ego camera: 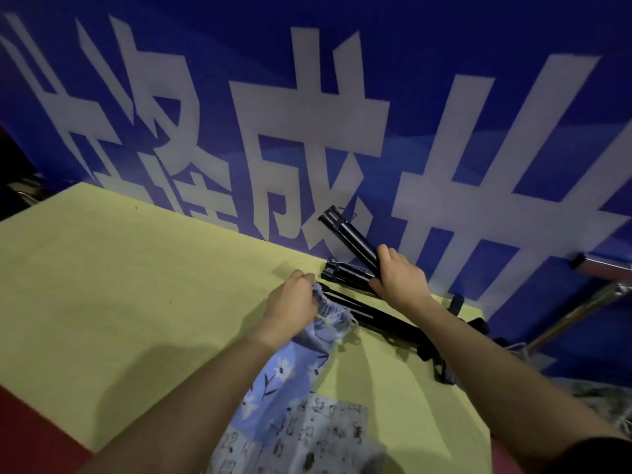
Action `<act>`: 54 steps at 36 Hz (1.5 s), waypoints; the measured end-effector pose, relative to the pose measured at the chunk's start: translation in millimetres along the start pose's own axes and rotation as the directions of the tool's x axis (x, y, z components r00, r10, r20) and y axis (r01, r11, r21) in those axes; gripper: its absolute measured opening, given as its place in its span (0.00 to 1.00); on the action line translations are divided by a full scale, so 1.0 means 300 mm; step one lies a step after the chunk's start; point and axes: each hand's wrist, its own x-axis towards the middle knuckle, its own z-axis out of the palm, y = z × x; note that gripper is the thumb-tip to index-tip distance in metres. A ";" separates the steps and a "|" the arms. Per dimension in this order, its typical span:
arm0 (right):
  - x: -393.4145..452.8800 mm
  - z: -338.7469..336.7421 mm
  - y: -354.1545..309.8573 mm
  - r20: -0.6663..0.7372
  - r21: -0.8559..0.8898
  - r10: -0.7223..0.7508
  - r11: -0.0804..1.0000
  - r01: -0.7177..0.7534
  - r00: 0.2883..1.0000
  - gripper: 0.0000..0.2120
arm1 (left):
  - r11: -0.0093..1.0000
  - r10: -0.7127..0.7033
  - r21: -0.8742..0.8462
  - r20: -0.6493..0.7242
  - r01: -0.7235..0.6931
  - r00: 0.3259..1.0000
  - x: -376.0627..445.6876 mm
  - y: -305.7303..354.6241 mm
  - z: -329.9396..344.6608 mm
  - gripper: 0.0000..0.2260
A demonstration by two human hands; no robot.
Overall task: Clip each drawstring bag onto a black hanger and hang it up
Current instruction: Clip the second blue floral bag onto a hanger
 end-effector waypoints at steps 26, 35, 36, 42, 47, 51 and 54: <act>-0.389 -0.121 -0.129 0.279 0.676 -0.123 0.730 -0.104 0.952 0.19 | 0.744 -0.066 -0.668 -0.017 0.037 0.998 -0.321 -0.013 -0.131 0.33; -0.403 -0.099 -0.182 0.347 0.396 -0.156 0.918 0.007 0.925 0.21 | 0.810 -0.060 -0.586 -0.037 0.027 0.998 -0.367 -0.045 -0.146 0.32; -0.400 -0.102 -0.191 0.344 0.348 -0.152 0.937 0.025 0.927 0.22 | 0.828 -0.060 -0.560 -0.035 0.030 0.998 -0.370 -0.051 -0.148 0.32; -0.394 -0.120 -0.216 0.308 0.121 -0.153 0.985 0.120 0.939 0.20 | 0.901 -0.046 -0.434 -0.072 0.010 0.996 -0.374 -0.089 -0.154 0.32; -0.393 -0.134 -0.207 0.316 0.116 -0.167 0.984 0.137 0.934 0.19 | 0.874 -0.023 -0.487 -0.068 -0.013 0.997 -0.378 -0.108 -0.170 0.34; -0.399 -0.136 -0.195 0.333 0.347 -0.183 0.936 0.061 0.925 0.17 | 0.851 0.055 -0.519 -0.055 -0.076 0.997 -0.391 -0.141 -0.178 0.35; -0.413 -0.136 -0.202 0.303 0.614 -0.190 0.789 -0.039 0.934 0.19 | 0.844 0.082 -0.528 -0.041 -0.091 0.996 -0.392 -0.169 -0.175 0.36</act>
